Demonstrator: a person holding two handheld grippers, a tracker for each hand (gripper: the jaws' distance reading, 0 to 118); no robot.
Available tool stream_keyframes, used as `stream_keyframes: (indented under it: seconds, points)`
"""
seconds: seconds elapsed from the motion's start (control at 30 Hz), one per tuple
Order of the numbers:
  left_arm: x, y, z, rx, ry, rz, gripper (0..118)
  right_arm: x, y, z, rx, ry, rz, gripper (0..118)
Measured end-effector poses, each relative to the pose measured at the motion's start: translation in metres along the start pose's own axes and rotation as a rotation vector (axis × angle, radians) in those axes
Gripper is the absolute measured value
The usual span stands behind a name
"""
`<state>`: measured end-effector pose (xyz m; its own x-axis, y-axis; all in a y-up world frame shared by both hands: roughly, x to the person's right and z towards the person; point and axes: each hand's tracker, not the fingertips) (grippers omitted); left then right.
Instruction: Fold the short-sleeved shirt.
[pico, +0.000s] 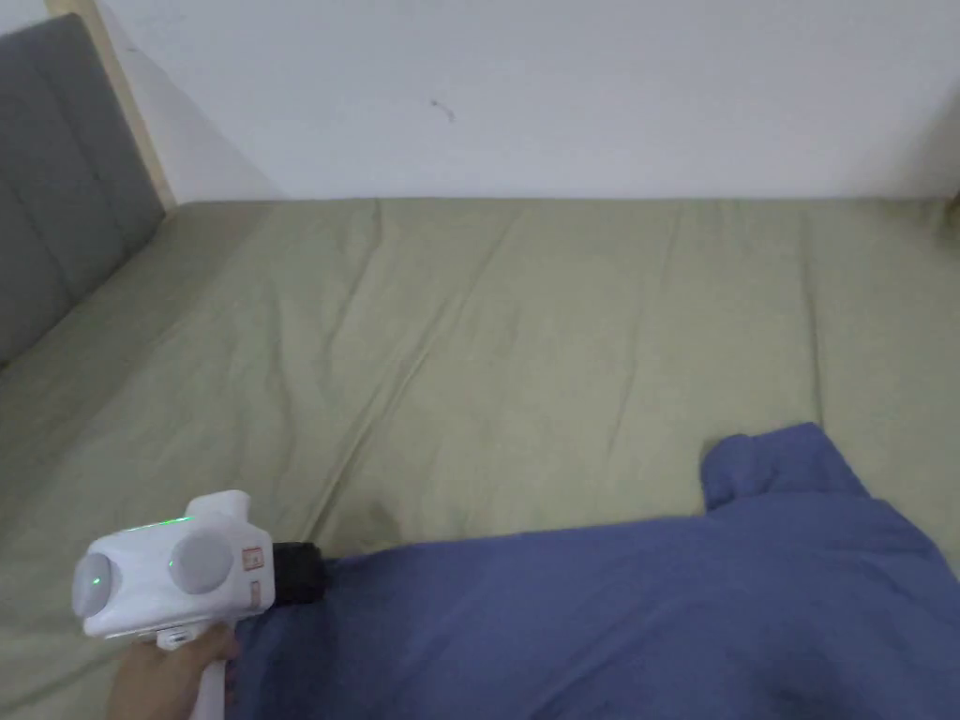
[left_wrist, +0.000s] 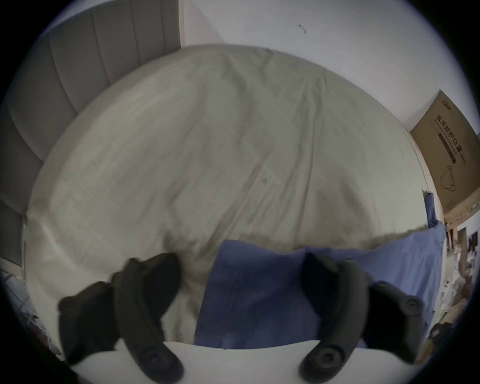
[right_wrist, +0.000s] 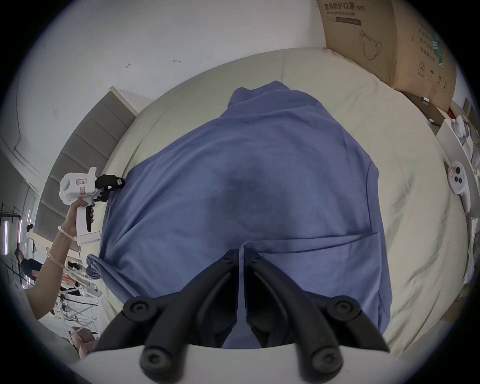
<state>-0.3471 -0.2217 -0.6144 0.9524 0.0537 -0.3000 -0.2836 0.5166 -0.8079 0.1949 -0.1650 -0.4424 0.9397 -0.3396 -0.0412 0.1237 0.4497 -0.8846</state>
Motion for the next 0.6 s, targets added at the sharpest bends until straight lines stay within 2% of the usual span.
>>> stream_keyframes:
  seconds: [0.07,0.1,0.13,0.17,0.33,0.37,0.43,0.47,0.5,0.57,0.6]
  points:
    - [0.005,-0.010,0.015,0.058,0.052,-0.053,44,0.005,0.002,-0.003,-0.003,-0.002,-0.004,4]
    - [0.011,-0.011,0.018,0.075,0.057,-0.103,10,0.007,0.005,-0.007,-0.007,-0.004,0.002,4]
    - [0.019,-0.012,0.019,0.077,0.073,-0.148,2,0.010,0.009,-0.012,-0.015,-0.014,0.008,4]
    - [0.025,-0.012,0.019,0.072,0.083,-0.171,2,0.013,0.014,-0.017,-0.027,-0.021,0.015,4]
    - [0.008,-0.007,0.044,0.078,0.025,-0.085,2,0.033,0.081,-0.035,-0.003,-0.060,0.072,6]
    - [0.007,-0.006,0.051,0.091,0.017,-0.086,2,0.037,0.095,-0.039,0.004,-0.063,0.077,15]
    - [0.009,-0.001,0.066,0.114,-0.005,-0.101,2,0.048,0.131,-0.049,0.006,-0.102,0.067,63]
    - [0.008,-0.002,0.077,0.124,-0.009,-0.111,2,0.054,0.151,-0.059,-0.001,-0.118,0.077,81]
    - [0.009,-0.001,0.084,0.142,-0.015,-0.116,2,0.062,0.170,-0.070,-0.003,-0.123,0.075,88]
    - [0.012,0.001,0.091,0.149,-0.023,-0.124,2,0.073,0.201,-0.094,-0.009,-0.151,0.080,89]
    - [0.012,0.000,0.095,0.153,-0.024,-0.127,2,0.079,0.219,-0.113,-0.060,-0.186,0.059,89]
